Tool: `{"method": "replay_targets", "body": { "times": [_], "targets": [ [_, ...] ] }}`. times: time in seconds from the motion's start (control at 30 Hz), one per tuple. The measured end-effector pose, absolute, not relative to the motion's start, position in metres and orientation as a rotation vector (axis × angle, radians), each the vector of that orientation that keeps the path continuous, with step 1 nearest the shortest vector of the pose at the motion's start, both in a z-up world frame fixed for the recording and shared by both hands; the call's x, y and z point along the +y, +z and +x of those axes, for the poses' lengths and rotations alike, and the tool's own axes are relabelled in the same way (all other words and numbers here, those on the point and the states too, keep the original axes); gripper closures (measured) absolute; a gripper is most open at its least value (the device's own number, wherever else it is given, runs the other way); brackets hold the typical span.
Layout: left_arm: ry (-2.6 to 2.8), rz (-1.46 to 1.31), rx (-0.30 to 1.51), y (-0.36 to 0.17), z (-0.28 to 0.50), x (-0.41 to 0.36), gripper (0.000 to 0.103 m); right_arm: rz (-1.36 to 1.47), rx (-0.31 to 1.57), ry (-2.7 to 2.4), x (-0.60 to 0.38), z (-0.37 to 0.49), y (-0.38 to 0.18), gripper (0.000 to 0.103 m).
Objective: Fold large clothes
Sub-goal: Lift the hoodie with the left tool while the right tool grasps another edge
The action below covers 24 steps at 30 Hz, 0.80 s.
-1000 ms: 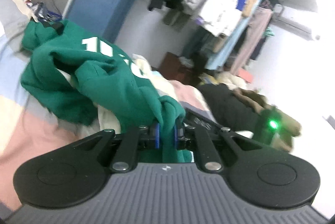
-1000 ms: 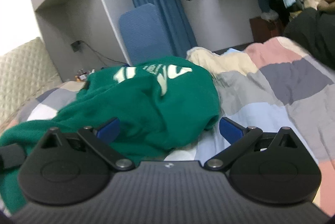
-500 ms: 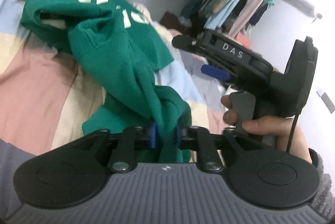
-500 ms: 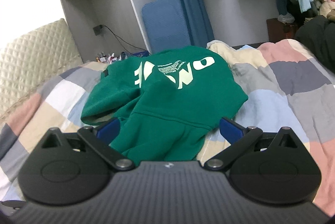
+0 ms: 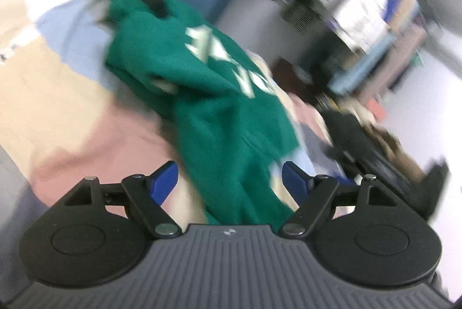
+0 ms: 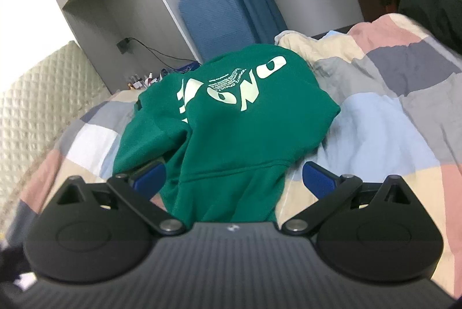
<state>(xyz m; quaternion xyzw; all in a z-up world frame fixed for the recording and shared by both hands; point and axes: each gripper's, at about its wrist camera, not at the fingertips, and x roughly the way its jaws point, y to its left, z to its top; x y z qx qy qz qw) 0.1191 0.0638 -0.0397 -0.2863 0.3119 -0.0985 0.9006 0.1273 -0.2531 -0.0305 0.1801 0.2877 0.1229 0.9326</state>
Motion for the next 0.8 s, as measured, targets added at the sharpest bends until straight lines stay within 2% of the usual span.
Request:
{"method": "replay_targets", "body": {
  "times": [0.13, 0.3, 0.43, 0.57, 0.6, 0.63, 0.8],
  "targets": [
    [-0.036, -0.619, 0.640, -0.058, 0.161, 0.108, 0.020, 0.417, 0.603, 0.246, -0.270, 0.149, -0.027, 0.000],
    [-0.018, -0.882, 0.658, -0.101, 0.201, 0.146, 0.020, 0.479, 0.659, 0.208, -0.293, 0.184, -0.040, 0.000],
    [-0.107, -0.969, 0.649, -0.123, 0.234, 0.137, 0.020, 0.486, 0.752, 0.211, -0.296, 0.214, -0.068, 0.005],
    [-0.265, -1.005, 0.611, -0.130, 0.261, 0.124, 0.020, 0.632, 0.815, 0.214, -0.300, 0.236, -0.096, 0.006],
    [-0.294, -1.017, 0.597, -0.131, 0.265, 0.125, 0.020, 0.676, 0.834, 0.218, -0.302, 0.240, -0.102, 0.010],
    [-0.328, -1.027, 0.589, -0.134, 0.271, 0.125, 0.020, 0.721, 0.849, 0.215, -0.304, 0.243, -0.108, 0.019],
    [-0.366, -1.163, 0.555, -0.156, 0.290, 0.136, 0.021, 0.738, 0.839, 0.191, -0.307, 0.254, -0.118, 0.024]
  ]
}}
